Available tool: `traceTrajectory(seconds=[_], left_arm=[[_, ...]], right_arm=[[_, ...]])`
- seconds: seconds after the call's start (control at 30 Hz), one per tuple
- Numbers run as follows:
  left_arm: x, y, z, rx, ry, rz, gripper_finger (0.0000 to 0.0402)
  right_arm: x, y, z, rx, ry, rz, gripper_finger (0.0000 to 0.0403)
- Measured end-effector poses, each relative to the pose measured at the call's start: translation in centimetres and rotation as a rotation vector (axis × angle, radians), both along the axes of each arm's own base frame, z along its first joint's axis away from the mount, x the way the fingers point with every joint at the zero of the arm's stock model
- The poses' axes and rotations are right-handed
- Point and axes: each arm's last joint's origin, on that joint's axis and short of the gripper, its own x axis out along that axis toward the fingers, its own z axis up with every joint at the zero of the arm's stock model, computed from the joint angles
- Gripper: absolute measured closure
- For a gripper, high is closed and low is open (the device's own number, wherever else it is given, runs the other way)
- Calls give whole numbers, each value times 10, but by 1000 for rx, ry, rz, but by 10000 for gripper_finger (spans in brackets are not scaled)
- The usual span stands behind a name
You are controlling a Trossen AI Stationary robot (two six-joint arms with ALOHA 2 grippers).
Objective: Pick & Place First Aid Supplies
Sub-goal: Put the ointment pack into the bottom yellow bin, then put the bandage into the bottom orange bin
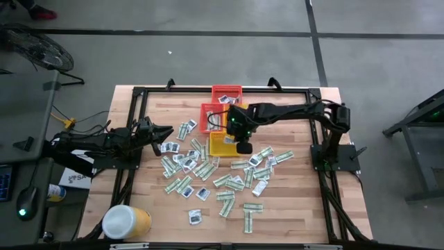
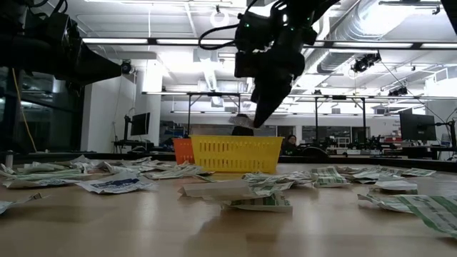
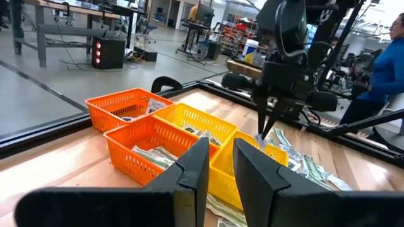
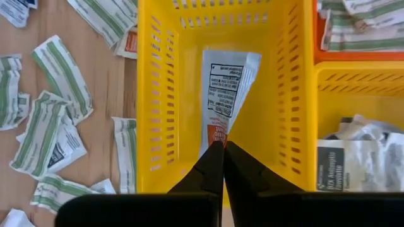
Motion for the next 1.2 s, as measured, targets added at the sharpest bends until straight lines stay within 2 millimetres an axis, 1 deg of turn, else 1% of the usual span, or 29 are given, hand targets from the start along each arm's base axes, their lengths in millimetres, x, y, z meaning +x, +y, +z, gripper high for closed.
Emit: traceTrajectory(seconds=[0.17, 0.4, 0.53, 0.67, 0.77, 0.83, 0.9, 1.03, 1.1, 1.2], left_arm=[[0, 0, 0, 0, 0, 0, 328], [0, 0, 0, 0, 0, 0, 328], [0, 0, 0, 0, 0, 0, 328], [0, 0, 0, 0, 0, 0, 328], [0, 0, 0, 0, 0, 0, 328], [0, 0, 0, 0, 0, 0, 328], [0, 0, 0, 0, 0, 0, 328], [0, 0, 0, 0, 0, 0, 328], [0, 0, 0, 0, 0, 0, 328], [0, 0, 0, 0, 0, 0, 328]], right_arm=[[4, 6, -10, 9, 32, -4, 399], [4, 9, -14, -47, 64, -15, 386], [4, 9, -14, -51, 64, -18, 366], [4, 9, -14, -49, 65, -22, 333], [3, 8, -13, -32, 75, -73, 310], [-1, 7, -8, -40, 92, -105, 298], [-6, 6, 0, -53, 96, -114, 290], [-20, 6, 14, -100, 138, -146, 284], [-30, 5, 16, -89, 166, -191, 284], [-48, 4, 13, -33, 210, -305, 285]])
